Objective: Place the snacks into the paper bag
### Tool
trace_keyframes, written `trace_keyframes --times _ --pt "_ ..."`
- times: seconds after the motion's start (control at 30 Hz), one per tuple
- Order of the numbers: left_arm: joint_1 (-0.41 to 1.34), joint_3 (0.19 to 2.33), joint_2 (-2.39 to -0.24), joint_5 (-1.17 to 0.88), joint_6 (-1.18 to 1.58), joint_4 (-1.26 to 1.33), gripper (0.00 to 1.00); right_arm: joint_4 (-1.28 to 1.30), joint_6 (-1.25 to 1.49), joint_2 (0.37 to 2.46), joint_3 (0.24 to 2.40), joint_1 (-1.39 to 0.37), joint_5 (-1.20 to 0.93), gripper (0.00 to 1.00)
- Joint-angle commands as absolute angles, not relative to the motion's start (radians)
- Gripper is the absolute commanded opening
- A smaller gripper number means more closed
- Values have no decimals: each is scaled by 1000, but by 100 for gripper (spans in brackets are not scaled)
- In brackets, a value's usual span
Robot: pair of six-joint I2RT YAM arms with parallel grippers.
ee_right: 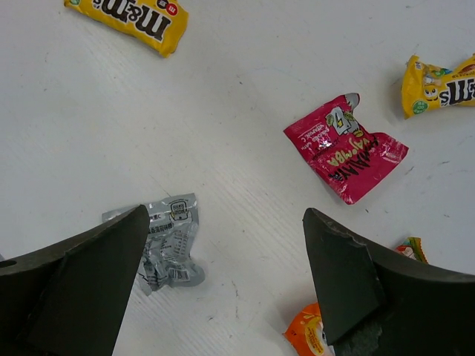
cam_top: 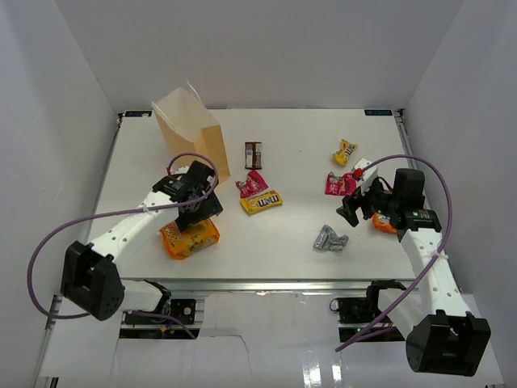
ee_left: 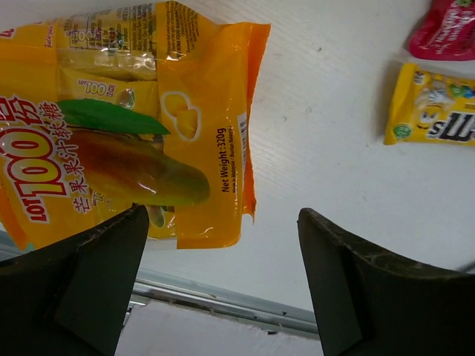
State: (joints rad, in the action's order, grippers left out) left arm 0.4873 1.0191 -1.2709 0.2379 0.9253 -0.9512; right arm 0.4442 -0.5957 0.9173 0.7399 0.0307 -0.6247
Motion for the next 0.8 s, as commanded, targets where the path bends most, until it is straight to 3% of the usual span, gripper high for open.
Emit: trace_keyframes --times 0.0,0.47,0.57,0.63,0.73,0.77 --pt "537 1077 -1357 382 991 -1038 92 420 -620 928 729 31 -629 90" --pt "620 1178 -1776 500 946 -1065 87 399 -620 940 698 32 -620 90" --pt "626 1096 -1767 483 971 -1065 70 399 -621 930 687 34 -617 90" --pt "627 1025 -1740 477 982 -1046 52 394 -618 923 681 34 -617 90" --pt "632 988 -1694 466 970 -1023 42 393 -611 922 676 34 -627 90" --pt "637 991 -1680 466 962 -1022 34 393 -611 923 676 34 -632 90"
